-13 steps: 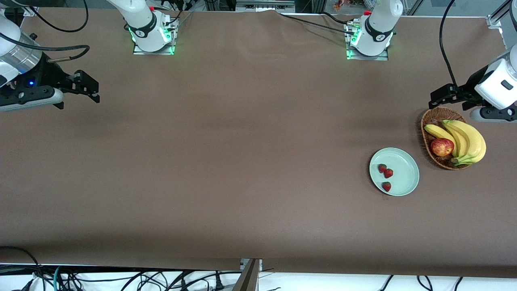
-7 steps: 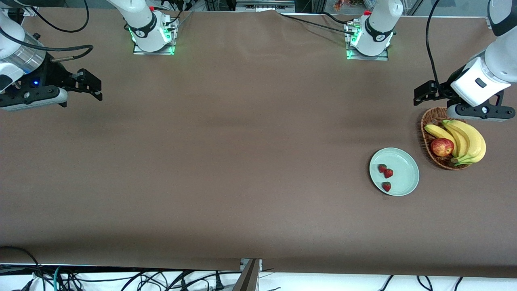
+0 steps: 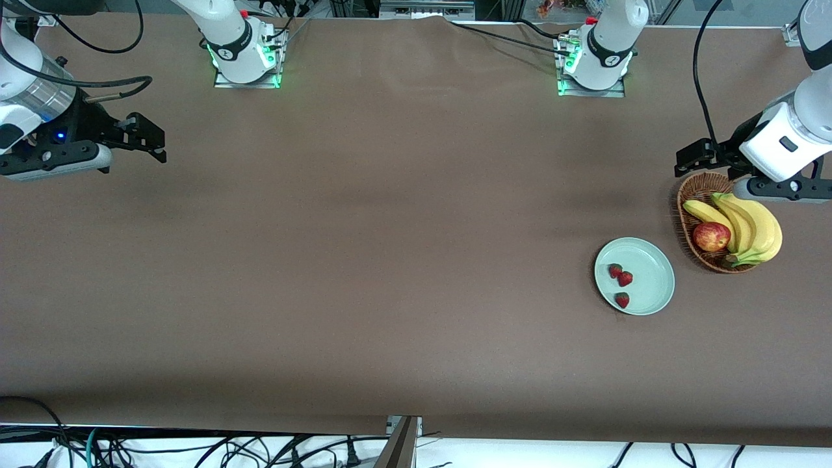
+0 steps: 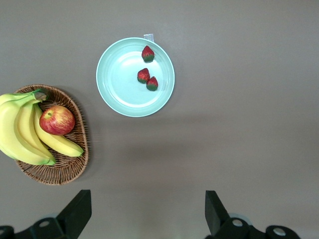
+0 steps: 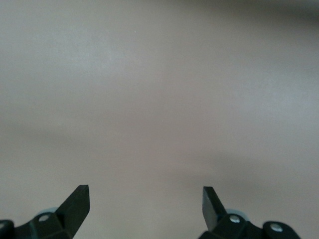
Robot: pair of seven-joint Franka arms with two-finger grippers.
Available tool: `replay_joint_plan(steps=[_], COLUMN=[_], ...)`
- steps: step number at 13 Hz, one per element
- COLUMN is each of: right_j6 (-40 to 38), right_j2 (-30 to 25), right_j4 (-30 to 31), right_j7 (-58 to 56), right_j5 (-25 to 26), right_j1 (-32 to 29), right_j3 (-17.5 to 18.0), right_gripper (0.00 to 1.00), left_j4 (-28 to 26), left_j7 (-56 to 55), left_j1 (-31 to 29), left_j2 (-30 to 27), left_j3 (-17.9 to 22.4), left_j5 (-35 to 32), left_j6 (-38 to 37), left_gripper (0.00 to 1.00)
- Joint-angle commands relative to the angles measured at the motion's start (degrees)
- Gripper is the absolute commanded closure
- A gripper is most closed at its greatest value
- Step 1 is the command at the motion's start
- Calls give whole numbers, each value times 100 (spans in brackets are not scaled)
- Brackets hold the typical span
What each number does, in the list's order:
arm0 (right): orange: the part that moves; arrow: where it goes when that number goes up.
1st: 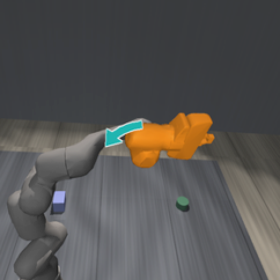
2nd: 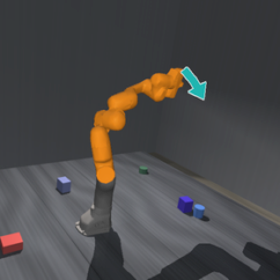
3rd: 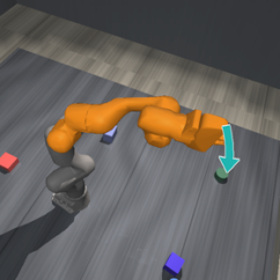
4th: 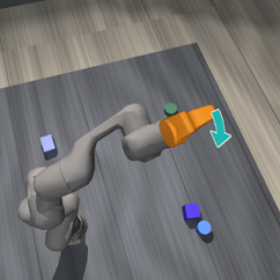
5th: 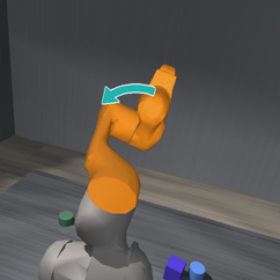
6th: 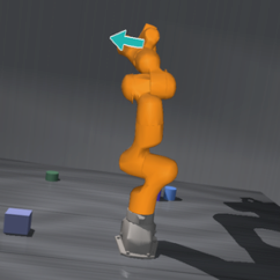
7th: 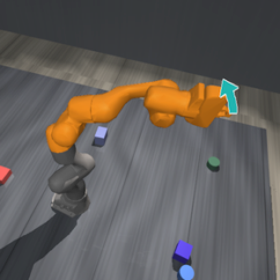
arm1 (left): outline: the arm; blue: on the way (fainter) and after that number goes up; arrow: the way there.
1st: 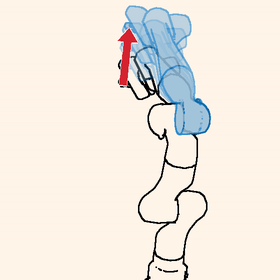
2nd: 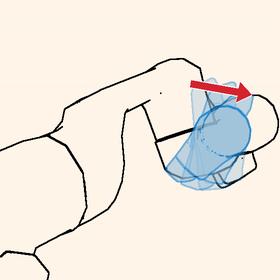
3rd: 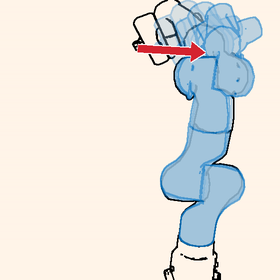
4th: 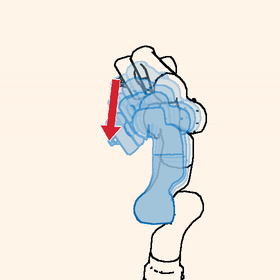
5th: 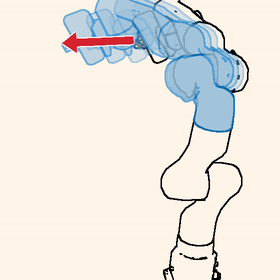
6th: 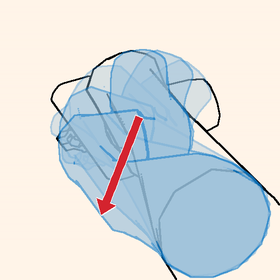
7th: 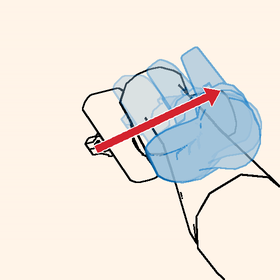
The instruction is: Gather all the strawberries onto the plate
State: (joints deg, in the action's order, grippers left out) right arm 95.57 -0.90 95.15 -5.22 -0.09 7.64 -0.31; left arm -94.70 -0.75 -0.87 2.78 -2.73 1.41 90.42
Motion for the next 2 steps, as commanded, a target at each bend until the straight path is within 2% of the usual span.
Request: replay_joint_plan(steps=[1, 2], right_j6=[-135, -153], right_j2=[55, 64], right_j4=[-234, -225], right_j7=[-76, -84], right_j5=[-26, -26], right_j1=[27, 27], right_j3=[40, 40], right_gripper=[0, 0], left_j4=[347, 426], left_j7=[-48, -48], left_j1=[8, 16], left_j2=[187, 231], left_j3=[-8, -8], left_j5=[-79, -88], left_j6=[-156, -182], left_gripper=[0, 0])
